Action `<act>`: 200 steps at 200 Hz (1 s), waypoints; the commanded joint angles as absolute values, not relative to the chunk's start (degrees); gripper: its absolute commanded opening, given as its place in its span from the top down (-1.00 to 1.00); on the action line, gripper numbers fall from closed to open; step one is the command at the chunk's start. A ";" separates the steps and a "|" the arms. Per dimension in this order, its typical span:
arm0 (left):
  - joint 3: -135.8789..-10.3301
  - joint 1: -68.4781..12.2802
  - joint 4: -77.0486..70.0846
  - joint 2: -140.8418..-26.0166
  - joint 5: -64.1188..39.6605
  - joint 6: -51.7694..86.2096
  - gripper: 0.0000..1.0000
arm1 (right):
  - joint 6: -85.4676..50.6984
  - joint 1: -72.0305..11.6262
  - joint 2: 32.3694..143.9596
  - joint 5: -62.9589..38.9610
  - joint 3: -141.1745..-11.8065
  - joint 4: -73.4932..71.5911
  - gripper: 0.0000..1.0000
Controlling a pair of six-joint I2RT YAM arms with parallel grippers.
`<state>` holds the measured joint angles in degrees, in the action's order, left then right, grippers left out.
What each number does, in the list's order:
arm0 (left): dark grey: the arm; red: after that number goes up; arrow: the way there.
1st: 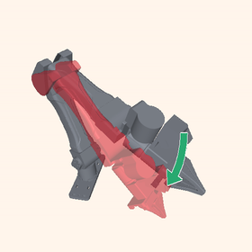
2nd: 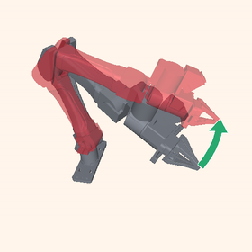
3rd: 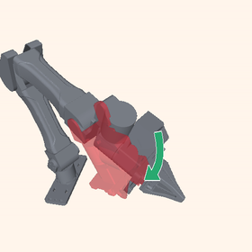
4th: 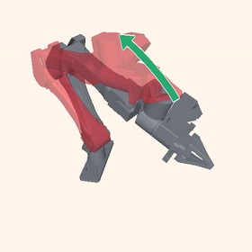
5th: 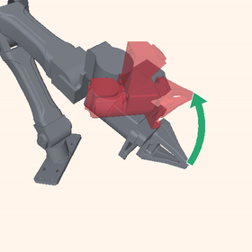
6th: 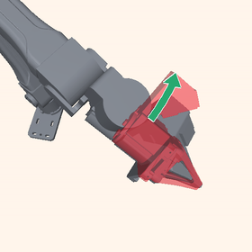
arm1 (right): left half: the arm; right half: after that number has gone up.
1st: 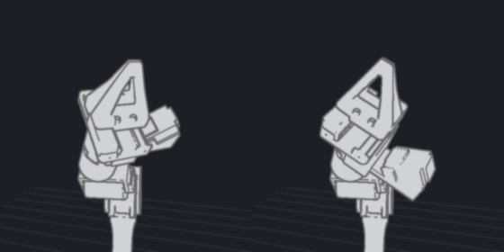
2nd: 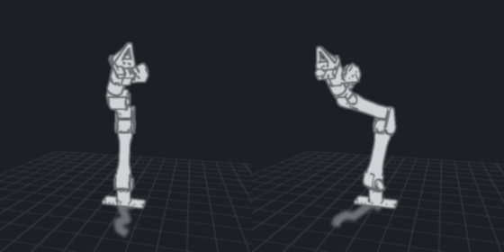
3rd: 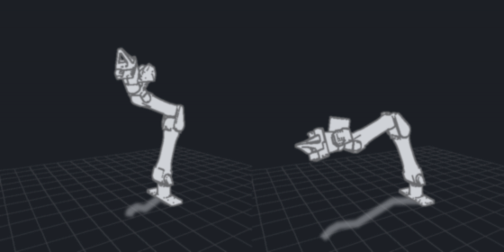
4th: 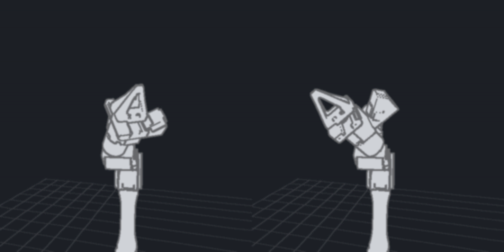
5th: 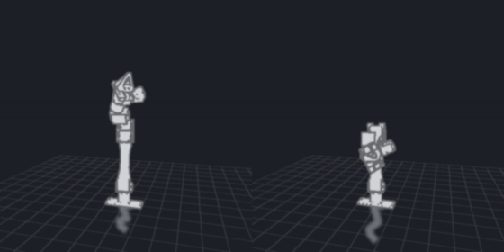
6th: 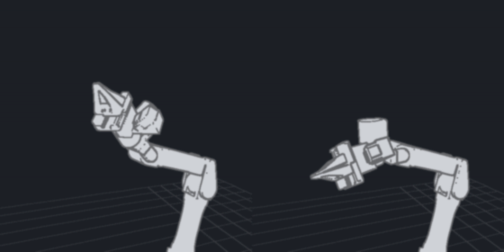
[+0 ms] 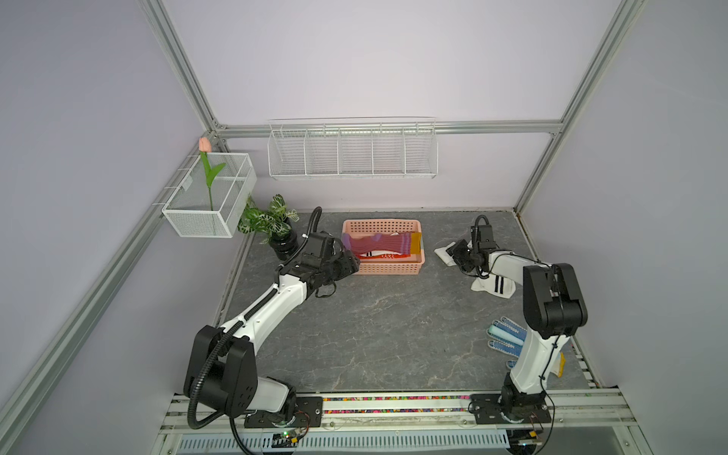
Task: Place the socks together as a pair
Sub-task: Pick up the sock from the center of the board.
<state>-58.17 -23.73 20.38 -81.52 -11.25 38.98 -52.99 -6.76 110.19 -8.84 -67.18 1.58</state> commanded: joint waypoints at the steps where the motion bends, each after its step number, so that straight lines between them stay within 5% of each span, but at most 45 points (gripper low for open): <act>1: -57.65 -23.52 19.75 -80.48 -10.90 39.65 -0.46 | -55.38 -7.56 110.87 -7.40 -66.63 0.12 -0.01; 43: -57.32 -23.49 19.62 -80.12 -10.90 39.78 -0.46 | -56.69 -8.52 111.86 -7.48 -66.95 -3.78 0.28; 82: -56.97 -23.50 19.93 -79.70 -10.55 39.81 -0.46 | -54.22 -8.75 113.14 -6.43 -68.98 -1.49 0.85; 200: -51.13 -23.97 17.43 -73.75 -11.50 42.20 -0.43 | -34.06 -17.78 81.89 5.44 -66.34 19.54 0.86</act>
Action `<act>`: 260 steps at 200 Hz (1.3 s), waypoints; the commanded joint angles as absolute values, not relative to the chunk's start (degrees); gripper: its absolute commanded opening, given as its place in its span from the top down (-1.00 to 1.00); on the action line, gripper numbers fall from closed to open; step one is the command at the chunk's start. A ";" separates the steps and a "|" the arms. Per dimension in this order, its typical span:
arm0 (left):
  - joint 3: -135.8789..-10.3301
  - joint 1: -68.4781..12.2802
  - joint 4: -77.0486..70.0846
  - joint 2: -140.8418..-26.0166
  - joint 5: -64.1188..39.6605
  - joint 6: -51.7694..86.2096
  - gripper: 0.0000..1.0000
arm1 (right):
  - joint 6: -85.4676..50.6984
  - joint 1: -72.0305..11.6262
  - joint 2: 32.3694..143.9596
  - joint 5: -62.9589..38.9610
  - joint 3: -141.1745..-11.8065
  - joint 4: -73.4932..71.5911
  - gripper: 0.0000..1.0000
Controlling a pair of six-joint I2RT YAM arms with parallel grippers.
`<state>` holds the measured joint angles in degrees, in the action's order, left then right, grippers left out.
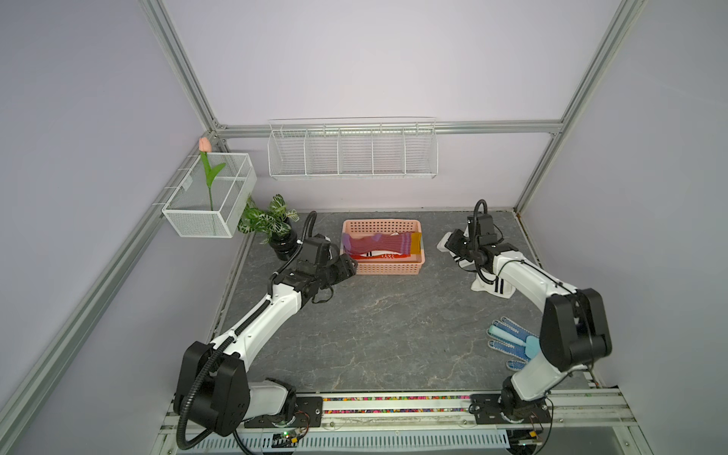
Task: Place the socks together as a pair
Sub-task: Pick up the sock from the center of the board, then flatten out the sock at the center of the board.
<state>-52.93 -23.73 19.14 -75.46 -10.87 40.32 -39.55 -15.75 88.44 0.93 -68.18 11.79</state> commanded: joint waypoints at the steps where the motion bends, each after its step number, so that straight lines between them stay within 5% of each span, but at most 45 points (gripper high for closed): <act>1: -51.10 -24.03 17.33 -73.70 -11.46 42.24 -0.43 | -33.99 -17.86 81.55 5.49 -66.26 19.66 0.86; 131: -42.56 -29.36 16.70 -63.59 -6.41 44.59 -0.43 | -35.50 -26.88 56.00 0.45 -59.94 29.01 0.86; 205: -39.74 -29.36 20.32 -56.05 -1.14 45.77 -0.43 | -44.13 -52.65 61.01 16.78 -63.15 17.14 0.86; 260: -37.38 -29.36 19.61 -55.66 -1.04 46.13 -0.43 | -53.70 -53.31 61.61 30.41 -54.85 21.38 0.86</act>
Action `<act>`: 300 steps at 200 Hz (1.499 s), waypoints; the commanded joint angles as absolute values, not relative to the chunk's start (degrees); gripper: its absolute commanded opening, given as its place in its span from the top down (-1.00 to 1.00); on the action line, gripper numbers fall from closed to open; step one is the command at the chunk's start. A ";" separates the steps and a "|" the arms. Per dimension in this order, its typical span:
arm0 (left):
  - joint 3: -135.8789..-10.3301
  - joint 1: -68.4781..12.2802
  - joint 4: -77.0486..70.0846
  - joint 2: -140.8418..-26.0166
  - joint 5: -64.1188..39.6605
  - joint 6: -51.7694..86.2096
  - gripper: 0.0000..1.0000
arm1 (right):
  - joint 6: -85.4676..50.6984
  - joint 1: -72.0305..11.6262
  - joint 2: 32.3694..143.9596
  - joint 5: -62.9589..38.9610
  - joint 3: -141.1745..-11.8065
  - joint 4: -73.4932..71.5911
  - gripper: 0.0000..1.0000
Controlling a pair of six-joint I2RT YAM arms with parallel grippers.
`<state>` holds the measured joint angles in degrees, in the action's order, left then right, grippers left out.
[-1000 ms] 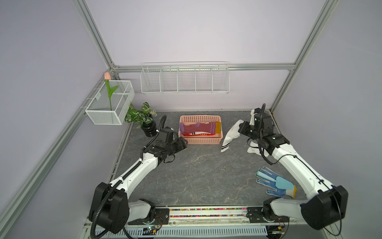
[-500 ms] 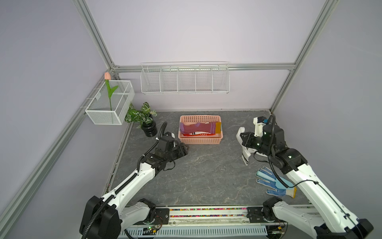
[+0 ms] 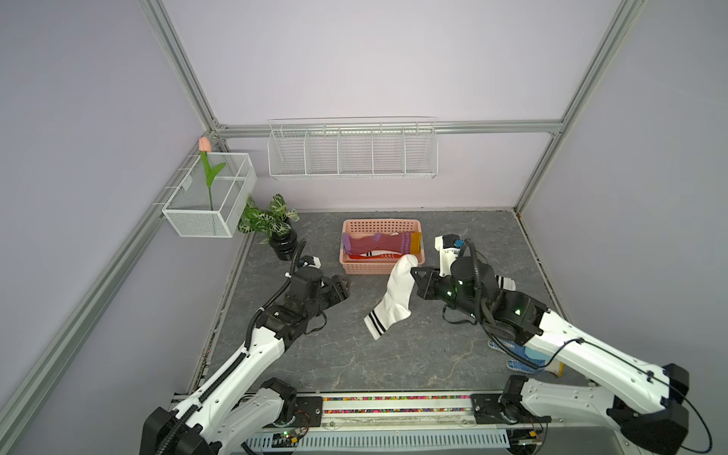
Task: Place the socks together as a pair
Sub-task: Flatten out the sock at the center of the board, then move the sock to the center of the board.
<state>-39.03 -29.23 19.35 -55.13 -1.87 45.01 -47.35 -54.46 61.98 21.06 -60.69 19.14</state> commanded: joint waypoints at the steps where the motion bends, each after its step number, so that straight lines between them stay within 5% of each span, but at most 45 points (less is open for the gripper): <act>1: -37.37 -29.36 19.56 -55.69 -1.14 46.22 -0.43 | -53.88 -53.24 61.56 30.50 -54.54 21.59 0.86; 23: -36.74 -29.36 19.14 -56.50 -1.58 46.38 -0.43 | -56.26 -49.63 61.07 29.26 -46.12 23.17 0.76; 45: -36.22 -29.36 18.72 -57.03 -1.84 46.47 -0.43 | -58.39 -45.09 58.80 28.61 -40.27 27.92 0.01; 67: -35.71 -29.36 18.30 -58.10 -2.36 46.66 -0.43 | -57.59 -42.67 53.09 34.10 -37.54 33.21 -0.30; 107: -36.18 -31.99 16.53 -63.25 -5.65 45.41 -0.40 | -50.47 -36.37 46.41 36.91 -36.82 34.93 -0.38; 190: -36.74 -47.04 10.48 -74.93 -4.69 52.19 -0.23 | -42.26 -22.14 52.63 25.51 -40.03 30.85 -0.32; 300: -39.51 -52.51 8.21 -86.92 -3.56 58.11 0.27 | -40.12 -12.13 51.33 22.65 -37.04 29.51 -0.29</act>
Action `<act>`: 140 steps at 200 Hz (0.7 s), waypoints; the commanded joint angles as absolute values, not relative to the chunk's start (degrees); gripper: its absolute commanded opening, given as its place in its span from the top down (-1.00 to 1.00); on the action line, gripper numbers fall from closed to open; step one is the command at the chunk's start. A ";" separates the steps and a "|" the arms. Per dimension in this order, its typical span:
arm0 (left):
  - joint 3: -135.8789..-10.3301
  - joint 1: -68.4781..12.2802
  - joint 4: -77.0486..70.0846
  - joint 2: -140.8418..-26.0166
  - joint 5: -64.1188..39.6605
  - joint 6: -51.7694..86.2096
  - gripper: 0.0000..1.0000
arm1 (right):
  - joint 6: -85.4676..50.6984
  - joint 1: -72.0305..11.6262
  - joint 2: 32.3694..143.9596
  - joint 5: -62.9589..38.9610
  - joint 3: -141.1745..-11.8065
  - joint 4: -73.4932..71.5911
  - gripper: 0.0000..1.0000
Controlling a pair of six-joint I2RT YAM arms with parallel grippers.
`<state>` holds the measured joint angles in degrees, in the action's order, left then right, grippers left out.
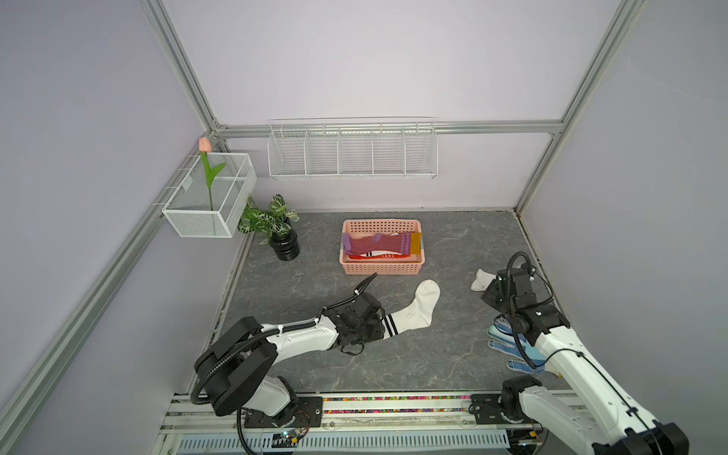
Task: Place the socks together as a pair
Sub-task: Move the sock to the center of the board.
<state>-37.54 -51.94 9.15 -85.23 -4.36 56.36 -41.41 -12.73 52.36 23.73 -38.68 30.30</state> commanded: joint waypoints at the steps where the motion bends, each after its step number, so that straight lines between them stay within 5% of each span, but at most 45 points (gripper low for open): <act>1: -39.57 -52.49 8.28 -86.96 -3.58 58.10 0.27 | -40.10 -12.13 51.33 22.66 -36.98 29.52 -0.29; 33: -41.16 -52.47 9.98 -89.21 -2.73 58.14 0.43 | -39.28 -7.81 51.79 21.32 -35.96 28.79 -0.30; 71: -44.91 -52.34 16.79 -90.70 0.92 56.69 1.00 | -36.84 -0.87 56.49 14.90 -36.22 26.00 -0.31; 140: -43.56 -41.86 23.20 -83.63 1.44 48.42 1.00 | -33.34 10.29 72.09 3.56 -41.75 18.82 0.17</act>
